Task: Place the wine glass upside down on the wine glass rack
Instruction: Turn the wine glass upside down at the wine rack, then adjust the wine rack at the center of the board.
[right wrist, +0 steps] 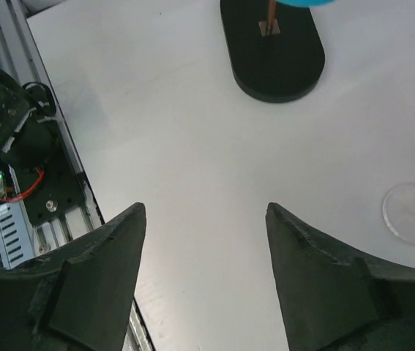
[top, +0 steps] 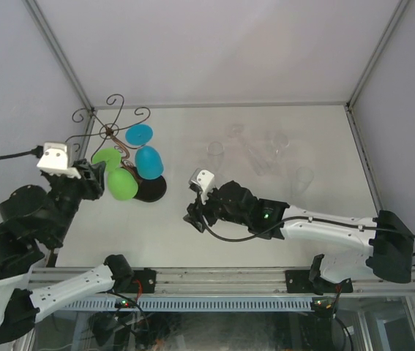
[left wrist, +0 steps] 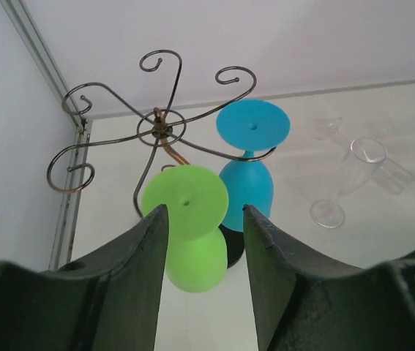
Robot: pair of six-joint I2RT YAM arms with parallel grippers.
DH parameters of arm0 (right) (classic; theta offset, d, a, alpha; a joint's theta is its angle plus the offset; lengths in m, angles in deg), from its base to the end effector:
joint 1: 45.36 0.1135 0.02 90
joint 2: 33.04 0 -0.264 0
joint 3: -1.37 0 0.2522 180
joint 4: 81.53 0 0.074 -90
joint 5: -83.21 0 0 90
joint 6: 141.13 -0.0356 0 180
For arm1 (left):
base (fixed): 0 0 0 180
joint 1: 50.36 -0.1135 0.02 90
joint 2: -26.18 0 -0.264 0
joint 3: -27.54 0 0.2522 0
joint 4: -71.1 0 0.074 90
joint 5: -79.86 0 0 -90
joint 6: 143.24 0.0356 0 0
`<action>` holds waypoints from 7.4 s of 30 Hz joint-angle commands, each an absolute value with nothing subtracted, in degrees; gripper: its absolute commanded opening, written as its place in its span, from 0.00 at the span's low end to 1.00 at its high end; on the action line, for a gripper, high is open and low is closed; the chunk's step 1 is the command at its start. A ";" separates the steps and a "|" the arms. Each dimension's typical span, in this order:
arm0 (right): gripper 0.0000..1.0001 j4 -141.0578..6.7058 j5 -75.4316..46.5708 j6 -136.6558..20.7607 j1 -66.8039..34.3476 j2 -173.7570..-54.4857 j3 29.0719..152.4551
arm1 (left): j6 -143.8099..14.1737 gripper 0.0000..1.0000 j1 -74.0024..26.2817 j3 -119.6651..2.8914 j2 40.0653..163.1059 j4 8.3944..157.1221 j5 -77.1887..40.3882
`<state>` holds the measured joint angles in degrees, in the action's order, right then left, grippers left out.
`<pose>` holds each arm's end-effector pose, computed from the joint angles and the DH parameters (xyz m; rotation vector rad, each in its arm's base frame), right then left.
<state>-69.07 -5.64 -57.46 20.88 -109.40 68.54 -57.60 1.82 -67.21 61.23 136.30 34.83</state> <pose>0.1250 0.2821 0.2893 -1.0058 1.7731 0.8026 0.0382 -0.0082 0.4734 0.0945 1.6369 -0.1008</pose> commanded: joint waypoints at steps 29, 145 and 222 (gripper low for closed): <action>1.00 -45.14 15.41 -69.96 17.42 -73.97 58.98 | -57.11 0.74 -21.86 -67.22 72.38 125.38 18.67; 1.00 -46.43 -0.45 -74.00 13.19 -75.67 54.86 | -41.12 0.00 -47.58 -70.94 98.97 115.79 -44.24; 1.00 -37.98 3.52 -65.55 7.45 -74.73 64.22 | -43.16 0.44 -43.68 -78.34 95.99 112.80 -26.09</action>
<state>-39.02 3.82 -70.36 8.71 -73.36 58.35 -39.87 -43.62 -74.68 99.43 117.48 -28.68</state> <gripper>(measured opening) 0.997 0.430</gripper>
